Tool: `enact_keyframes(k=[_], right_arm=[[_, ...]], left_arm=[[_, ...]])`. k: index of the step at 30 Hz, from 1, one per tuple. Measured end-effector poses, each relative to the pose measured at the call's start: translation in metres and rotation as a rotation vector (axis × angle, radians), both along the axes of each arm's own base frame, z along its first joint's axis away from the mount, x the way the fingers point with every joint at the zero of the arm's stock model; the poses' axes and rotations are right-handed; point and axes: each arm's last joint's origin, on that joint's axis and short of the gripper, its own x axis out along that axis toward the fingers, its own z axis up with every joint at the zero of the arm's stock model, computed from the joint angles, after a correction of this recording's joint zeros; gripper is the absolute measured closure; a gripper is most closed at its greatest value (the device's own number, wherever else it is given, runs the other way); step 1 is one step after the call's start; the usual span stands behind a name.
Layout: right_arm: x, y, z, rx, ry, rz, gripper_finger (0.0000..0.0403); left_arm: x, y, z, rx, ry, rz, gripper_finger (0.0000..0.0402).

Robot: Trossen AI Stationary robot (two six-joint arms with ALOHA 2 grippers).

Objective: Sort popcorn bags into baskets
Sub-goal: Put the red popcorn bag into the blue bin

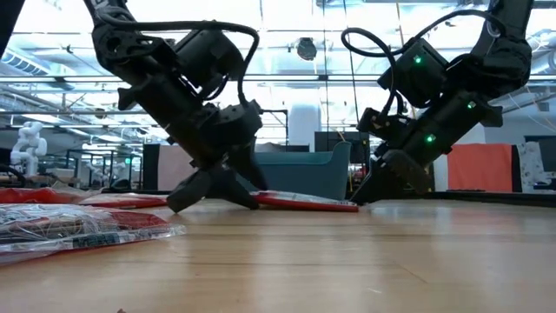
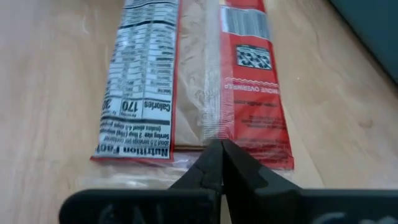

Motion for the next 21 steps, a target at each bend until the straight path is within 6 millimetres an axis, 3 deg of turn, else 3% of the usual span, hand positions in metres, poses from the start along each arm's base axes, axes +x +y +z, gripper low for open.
enact_keyframes(k=[8,12,16,21], right_arm=[[0.0,0.0,0.005,0.011,-0.03,-0.005,0.0403],[0.0,0.002,0.025,-0.001,-0.116,0.011,0.0397],[-0.003,0.012,0.052,-0.069,-0.215,0.067,0.0362],[-0.016,0.03,0.085,-0.2,-0.311,0.1,0.0297]], left_arm=[[0.0,0.001,0.0,-0.013,-0.018,0.045,0.0381],[0.0,0.001,0.0,-0.036,-0.041,0.068,0.0388],[0.0,-0.002,0.008,-0.093,-0.102,0.114,0.0389],[-0.003,-0.004,0.045,-0.253,-0.276,0.213,0.0394]])
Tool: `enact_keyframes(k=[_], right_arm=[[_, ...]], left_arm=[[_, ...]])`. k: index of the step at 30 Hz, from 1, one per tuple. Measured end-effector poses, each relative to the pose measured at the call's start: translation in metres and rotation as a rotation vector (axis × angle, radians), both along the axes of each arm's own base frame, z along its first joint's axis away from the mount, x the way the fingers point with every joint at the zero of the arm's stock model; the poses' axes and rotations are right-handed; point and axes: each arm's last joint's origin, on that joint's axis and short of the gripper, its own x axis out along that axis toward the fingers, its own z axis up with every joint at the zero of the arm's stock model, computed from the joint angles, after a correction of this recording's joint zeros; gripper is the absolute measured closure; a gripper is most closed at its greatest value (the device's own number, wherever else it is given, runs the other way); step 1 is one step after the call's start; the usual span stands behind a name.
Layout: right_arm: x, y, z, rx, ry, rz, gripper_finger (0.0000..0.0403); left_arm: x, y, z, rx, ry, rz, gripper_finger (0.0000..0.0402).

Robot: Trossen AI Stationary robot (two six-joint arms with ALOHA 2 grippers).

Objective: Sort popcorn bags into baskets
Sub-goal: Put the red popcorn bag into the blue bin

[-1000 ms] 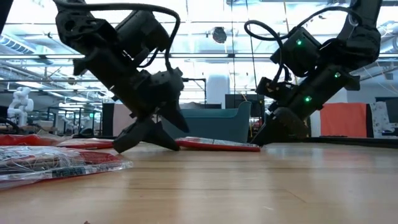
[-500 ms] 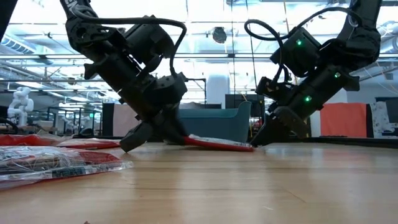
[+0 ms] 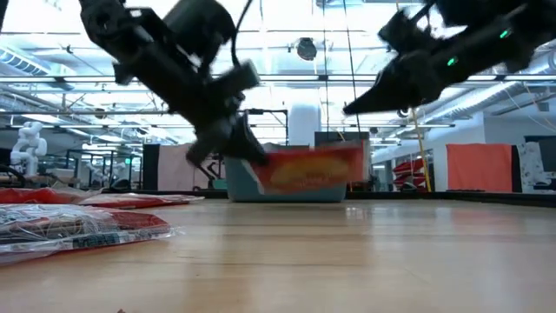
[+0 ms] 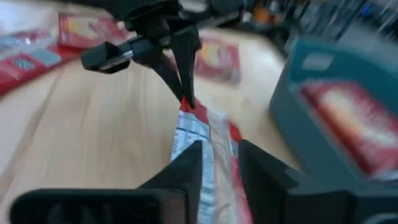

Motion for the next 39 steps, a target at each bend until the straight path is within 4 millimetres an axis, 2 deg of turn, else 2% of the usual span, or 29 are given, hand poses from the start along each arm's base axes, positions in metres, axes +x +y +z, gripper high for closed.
enact_keyframes(k=[5,9,16,20,27,35,39], right_arm=[[-0.011,0.013,0.018,-0.074,-0.059,-0.012,0.0241],[-0.005,0.021,0.03,-0.117,-0.084,-0.038,0.0214],[0.012,0.03,0.067,-0.168,-0.073,-0.027,0.0208],[0.016,0.03,0.078,-0.142,-0.025,-0.04,0.0217],[0.007,0.039,0.068,-0.16,0.061,-0.028,0.0226],[-0.008,0.063,0.058,-0.223,0.059,-0.047,0.0227],[-0.019,0.068,0.053,-0.178,0.033,-0.041,0.0227]], left_arm=[[-0.007,0.007,0.033,-0.263,-0.158,0.066,0.0391],[-0.011,0.013,0.051,-0.47,-0.235,0.043,0.0396],[-0.012,0.019,0.049,-0.649,-0.208,0.051,0.0389],[-0.013,0.019,0.043,-0.686,-0.171,0.093,0.0396],[-0.011,0.015,0.047,-0.722,-0.221,0.085,0.0394],[-0.007,0.016,0.056,-0.706,-0.323,0.076,0.0394],[-0.005,0.018,0.059,-0.669,-0.358,0.051,0.0396]])
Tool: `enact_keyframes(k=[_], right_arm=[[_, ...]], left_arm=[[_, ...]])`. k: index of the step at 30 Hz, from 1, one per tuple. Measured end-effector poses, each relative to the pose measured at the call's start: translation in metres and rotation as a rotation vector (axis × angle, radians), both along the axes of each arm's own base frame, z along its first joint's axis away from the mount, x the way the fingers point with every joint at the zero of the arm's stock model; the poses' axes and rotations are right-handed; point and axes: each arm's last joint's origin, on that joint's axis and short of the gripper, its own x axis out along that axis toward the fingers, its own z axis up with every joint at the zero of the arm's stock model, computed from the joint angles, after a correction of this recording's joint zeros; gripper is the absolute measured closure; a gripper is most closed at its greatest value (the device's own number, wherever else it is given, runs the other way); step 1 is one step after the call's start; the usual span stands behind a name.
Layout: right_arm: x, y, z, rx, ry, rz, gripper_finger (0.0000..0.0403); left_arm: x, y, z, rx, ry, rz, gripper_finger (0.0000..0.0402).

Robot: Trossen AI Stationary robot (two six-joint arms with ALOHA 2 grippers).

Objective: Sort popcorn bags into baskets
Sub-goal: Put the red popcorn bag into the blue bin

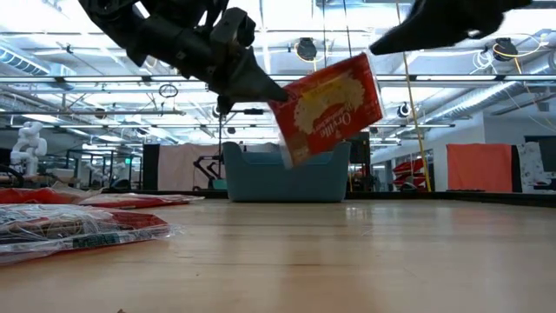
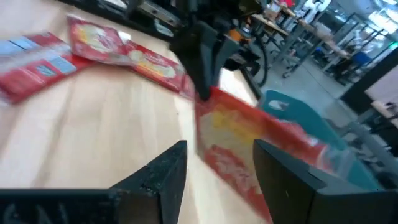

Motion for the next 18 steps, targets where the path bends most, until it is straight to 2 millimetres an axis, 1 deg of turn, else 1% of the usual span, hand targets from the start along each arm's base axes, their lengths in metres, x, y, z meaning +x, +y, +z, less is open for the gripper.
enact_keyframes(k=[4,8,11,14,18], right_arm=[[-0.015,-0.004,-0.019,0.126,-0.001,0.03,0.0227],[-0.028,-0.012,-0.039,0.198,-0.077,0.016,0.0227],[-0.036,-0.022,-0.048,0.236,-0.216,-0.007,0.0227],[-0.046,-0.034,-0.055,0.249,-0.377,0.001,0.0227],[-0.057,-0.048,-0.053,0.252,-0.561,0.076,0.0227]], left_arm=[[0.002,0.001,0.006,0.03,-0.061,-0.008,0.0393],[0.006,-0.003,0.019,0.062,-0.2,-0.072,0.0397],[0.007,-0.007,0.026,0.085,-0.281,-0.118,0.0393],[0.007,-0.012,0.031,0.112,-0.325,-0.145,0.0397],[0.007,-0.019,0.033,0.142,-0.354,-0.179,0.0394]])
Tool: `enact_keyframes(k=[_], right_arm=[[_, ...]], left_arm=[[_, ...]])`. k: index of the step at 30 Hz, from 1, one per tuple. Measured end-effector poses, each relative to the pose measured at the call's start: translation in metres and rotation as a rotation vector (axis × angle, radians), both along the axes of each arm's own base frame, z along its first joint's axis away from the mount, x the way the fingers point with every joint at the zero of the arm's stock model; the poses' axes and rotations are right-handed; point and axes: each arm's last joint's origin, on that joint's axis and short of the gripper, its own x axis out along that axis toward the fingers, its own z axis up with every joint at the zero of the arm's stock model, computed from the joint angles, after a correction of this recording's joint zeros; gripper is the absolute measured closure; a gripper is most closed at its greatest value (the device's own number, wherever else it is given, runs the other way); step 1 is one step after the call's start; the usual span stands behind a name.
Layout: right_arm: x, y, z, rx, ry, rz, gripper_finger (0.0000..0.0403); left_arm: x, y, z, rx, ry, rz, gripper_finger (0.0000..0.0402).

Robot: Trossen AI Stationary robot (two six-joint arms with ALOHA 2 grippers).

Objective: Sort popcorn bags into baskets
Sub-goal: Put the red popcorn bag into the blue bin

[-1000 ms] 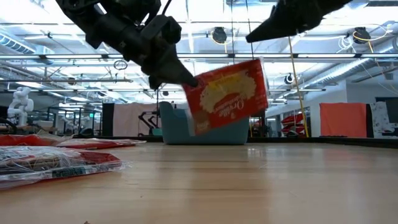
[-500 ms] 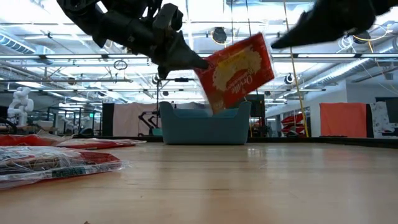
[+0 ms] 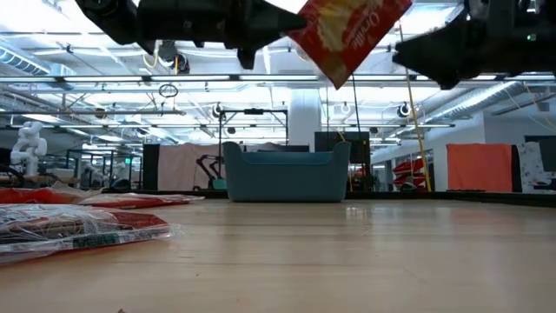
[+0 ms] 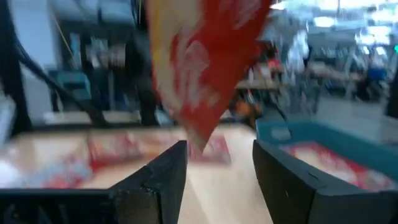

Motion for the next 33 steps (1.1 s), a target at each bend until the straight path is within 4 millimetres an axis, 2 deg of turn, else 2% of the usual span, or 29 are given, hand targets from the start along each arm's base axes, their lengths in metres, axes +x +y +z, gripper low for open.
enact_keyframes(k=[7,11,18,23,30,33], right_arm=[[0.005,-0.012,0.007,-0.065,-0.063,0.133,0.0227],[0.011,-0.014,0.016,-0.092,-0.105,0.252,0.0227],[0.025,-0.013,0.038,-0.14,-0.152,0.351,0.0234],[0.033,-0.01,0.045,-0.171,-0.143,0.397,0.0279],[0.037,-0.01,0.043,-0.182,-0.127,0.395,0.0382],[0.037,-0.01,0.042,-0.179,-0.118,0.393,0.0393]], left_arm=[[-0.001,-0.012,0.004,0.063,-0.053,-0.081,0.0397],[-0.001,-0.016,0.007,0.082,-0.09,-0.106,0.0392],[-0.001,-0.015,0.008,0.122,-0.107,-0.103,0.0397],[-0.001,-0.015,0.01,0.129,-0.121,-0.102,0.0389],[-0.001,-0.015,0.008,0.133,-0.102,-0.096,0.0394],[-0.001,-0.015,0.006,0.136,-0.087,-0.079,0.0379]])
